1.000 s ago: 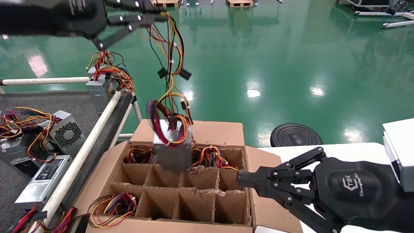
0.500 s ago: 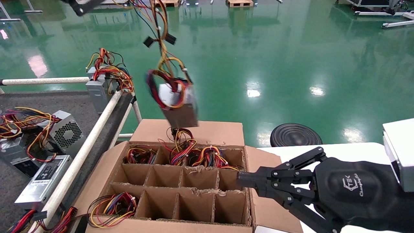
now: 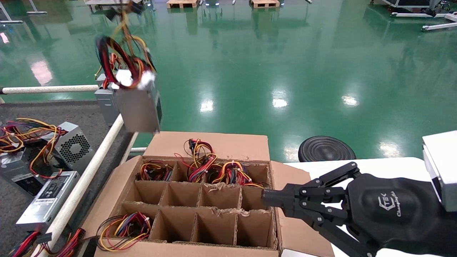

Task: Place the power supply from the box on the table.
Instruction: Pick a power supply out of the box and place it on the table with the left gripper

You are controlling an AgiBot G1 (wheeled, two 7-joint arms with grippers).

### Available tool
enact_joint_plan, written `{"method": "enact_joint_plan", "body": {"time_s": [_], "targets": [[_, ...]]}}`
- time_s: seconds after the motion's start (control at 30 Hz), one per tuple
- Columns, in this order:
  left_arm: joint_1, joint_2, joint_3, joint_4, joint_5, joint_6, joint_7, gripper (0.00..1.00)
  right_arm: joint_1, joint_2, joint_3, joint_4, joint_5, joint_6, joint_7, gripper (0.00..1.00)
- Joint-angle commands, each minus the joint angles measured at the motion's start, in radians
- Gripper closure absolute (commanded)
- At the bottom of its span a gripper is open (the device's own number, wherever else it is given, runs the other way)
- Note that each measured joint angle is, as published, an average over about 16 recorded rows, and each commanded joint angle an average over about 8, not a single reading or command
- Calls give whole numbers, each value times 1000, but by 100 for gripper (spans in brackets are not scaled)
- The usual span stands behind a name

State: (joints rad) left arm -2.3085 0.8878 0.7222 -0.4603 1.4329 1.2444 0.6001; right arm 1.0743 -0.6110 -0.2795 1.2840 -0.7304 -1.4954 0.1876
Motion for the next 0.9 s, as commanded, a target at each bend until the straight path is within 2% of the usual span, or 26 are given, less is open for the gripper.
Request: {"method": "enact_joint_plan", "body": {"time_s": [0.03, 0.37, 0.9], "targets": [[-19, 1, 1, 25, 27, -27, 15, 100, 0, 0, 0, 0, 0, 0, 0, 100], [-96, 1, 17, 113, 145, -129, 53, 100, 0, 0, 0, 0, 0, 0, 0, 100], [-179, -24, 52, 202, 270, -199, 69, 100, 0, 0, 0, 0, 0, 0, 0, 100]]}}
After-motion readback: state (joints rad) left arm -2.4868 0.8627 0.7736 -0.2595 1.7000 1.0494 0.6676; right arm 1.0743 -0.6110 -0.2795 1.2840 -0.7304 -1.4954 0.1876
